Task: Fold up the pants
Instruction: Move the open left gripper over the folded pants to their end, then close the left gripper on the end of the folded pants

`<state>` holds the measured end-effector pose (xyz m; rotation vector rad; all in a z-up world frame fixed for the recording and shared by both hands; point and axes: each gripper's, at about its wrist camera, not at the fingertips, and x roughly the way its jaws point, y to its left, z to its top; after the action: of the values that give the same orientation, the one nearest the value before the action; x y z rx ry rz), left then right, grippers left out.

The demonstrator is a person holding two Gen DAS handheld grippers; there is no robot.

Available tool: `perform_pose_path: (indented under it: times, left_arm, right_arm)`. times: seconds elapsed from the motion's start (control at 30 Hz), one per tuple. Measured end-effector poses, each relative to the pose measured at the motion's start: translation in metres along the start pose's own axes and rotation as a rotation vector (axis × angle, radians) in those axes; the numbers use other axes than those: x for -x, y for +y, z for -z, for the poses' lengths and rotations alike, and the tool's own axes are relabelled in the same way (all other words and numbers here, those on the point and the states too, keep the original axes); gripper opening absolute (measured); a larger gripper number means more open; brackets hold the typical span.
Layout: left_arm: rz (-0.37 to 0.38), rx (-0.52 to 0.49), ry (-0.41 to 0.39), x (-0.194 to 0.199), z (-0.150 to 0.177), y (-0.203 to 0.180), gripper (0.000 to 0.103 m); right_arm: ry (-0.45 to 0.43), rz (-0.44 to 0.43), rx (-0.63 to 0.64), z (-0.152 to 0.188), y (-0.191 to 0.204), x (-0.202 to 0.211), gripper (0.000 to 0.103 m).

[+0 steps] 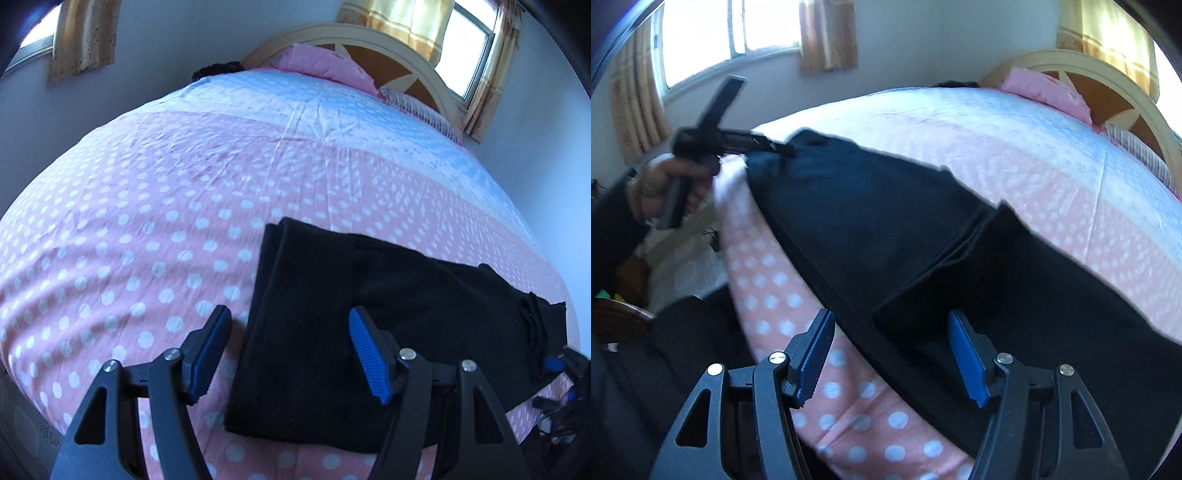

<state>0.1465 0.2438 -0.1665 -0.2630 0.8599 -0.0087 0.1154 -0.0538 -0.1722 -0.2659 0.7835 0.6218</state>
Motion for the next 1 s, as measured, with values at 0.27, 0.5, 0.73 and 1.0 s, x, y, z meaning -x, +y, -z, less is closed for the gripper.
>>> perform_pose_path:
  times: [0.27, 0.5, 0.73, 1.0]
  left_arm:
    - [0.014, -0.001, -0.019, 0.000, 0.004, 0.001, 0.067]
    - [-0.060, -0.083, -0.036, -0.003, 0.009, -0.015, 0.061]
    - [-0.072, -0.102, -0.035, -0.004, 0.008, -0.021, 0.047]
    - [-0.081, -0.142, -0.029, -0.003, 0.010, -0.032, 0.033]
  right_arm:
    - [-0.027, 0.005, 0.012, 0.007, 0.003, 0.008, 0.066]
    - [-0.050, -0.022, -0.051, 0.004, -0.009, 0.014, 0.066]
    - [-0.058, -0.025, -0.066, 0.005, -0.010, 0.012, 0.066]
    - [-0.058, -0.021, -0.057, 0.006, -0.009, 0.012, 0.066]
